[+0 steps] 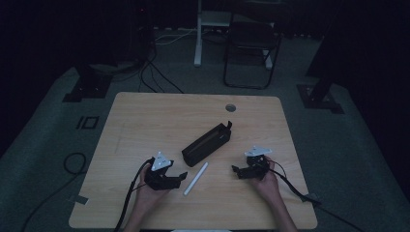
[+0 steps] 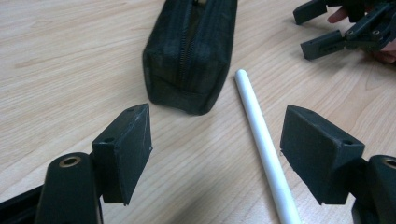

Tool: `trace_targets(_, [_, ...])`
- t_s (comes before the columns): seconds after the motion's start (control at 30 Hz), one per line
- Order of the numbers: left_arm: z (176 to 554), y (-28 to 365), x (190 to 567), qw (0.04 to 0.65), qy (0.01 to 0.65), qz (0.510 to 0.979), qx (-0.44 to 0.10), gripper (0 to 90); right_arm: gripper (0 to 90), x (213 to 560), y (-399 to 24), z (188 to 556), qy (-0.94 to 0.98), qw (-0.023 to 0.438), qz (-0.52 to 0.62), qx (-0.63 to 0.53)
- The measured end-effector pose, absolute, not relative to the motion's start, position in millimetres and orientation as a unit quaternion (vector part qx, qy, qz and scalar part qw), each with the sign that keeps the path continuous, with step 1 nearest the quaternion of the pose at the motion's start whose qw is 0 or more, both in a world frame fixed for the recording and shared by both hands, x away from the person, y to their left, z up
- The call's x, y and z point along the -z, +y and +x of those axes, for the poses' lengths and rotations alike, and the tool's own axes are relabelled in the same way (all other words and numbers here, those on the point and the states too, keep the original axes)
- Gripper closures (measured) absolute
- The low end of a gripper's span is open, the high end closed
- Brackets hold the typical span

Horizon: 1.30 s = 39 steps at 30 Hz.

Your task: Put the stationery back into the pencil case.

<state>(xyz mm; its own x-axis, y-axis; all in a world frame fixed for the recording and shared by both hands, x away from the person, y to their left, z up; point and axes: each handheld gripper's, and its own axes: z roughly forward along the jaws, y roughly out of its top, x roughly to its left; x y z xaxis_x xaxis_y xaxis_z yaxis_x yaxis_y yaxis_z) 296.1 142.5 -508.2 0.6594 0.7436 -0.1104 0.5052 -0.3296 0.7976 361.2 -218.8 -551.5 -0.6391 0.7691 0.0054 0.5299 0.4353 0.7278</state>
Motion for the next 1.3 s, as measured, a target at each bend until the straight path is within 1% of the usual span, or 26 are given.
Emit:
trace_targets(0.27, [289, 125, 517, 0.401, 0.378, 0.823, -0.137, 26.0, 13.0, 551, -219, 361, 0.831, 0.166, 0.391, -0.360])
trace_targets(0.3, [289, 125, 517, 0.401, 0.378, 0.823, -0.137, 28.1, 13.0, 551, -219, 361, 0.831, 0.166, 0.391, -0.360])
trace_targets(0.33, [288, 123, 518, 0.399, 0.376, 0.825, -0.136, 28.1, 13.0, 551, -219, 361, 0.831, 0.166, 0.391, -0.360])
trace_targets(0.37, [286, 119, 521, 0.391, 0.375, 0.830, -0.136, 32.0, 13.0, 551, -219, 361, 0.831, 0.166, 0.391, -0.360])
trace_targets(0.43, [286, 116, 522, 0.386, 0.375, 0.832, -0.136, 33.8, 13.0, 551, -219, 361, 0.831, 0.166, 0.391, -0.360])
trace_targets(0.5, [286, 112, 525, 0.380, 0.375, 0.835, -0.133, 38.8, 13.0, 551, -219, 361, 0.831, 0.166, 0.391, -0.360])
trace_targets(0.53, [286, 110, 526, 0.377, 0.375, 0.837, -0.130, 38.8, 13.0, 551, -219, 361, 0.831, 0.166, 0.391, -0.360])
trace_targets(0.6, [287, 105, 528, 0.375, 0.377, 0.837, -0.126, 42.7, 13.0, 551, -219, 361, 0.831, 0.166, 0.391, -0.360])
trace_targets(0.87, [298, 80, 538, 0.347, 0.381, 0.847, -0.126, 49.3, 13.0, 551, -219, 361, 0.831, 0.166, 0.391, -0.360])
trace_targets(1.17, [298, 73, 537, 0.326, 0.382, 0.851, -0.152, 58.5, 13.0, 551, -219, 361, 0.831, 0.166, 0.391, -0.360])
trace_targets(1.23, [298, 73, 537, 0.325, 0.383, 0.851, -0.153, 59.0, 13.0, 551, -219, 361, 0.831, 0.166, 0.391, -0.360])
trace_targets(1.3, [298, 73, 537, 0.325, 0.383, 0.851, -0.154, 61.8, 13.0, 551, -219, 361, 0.831, 0.166, 0.391, -0.360])
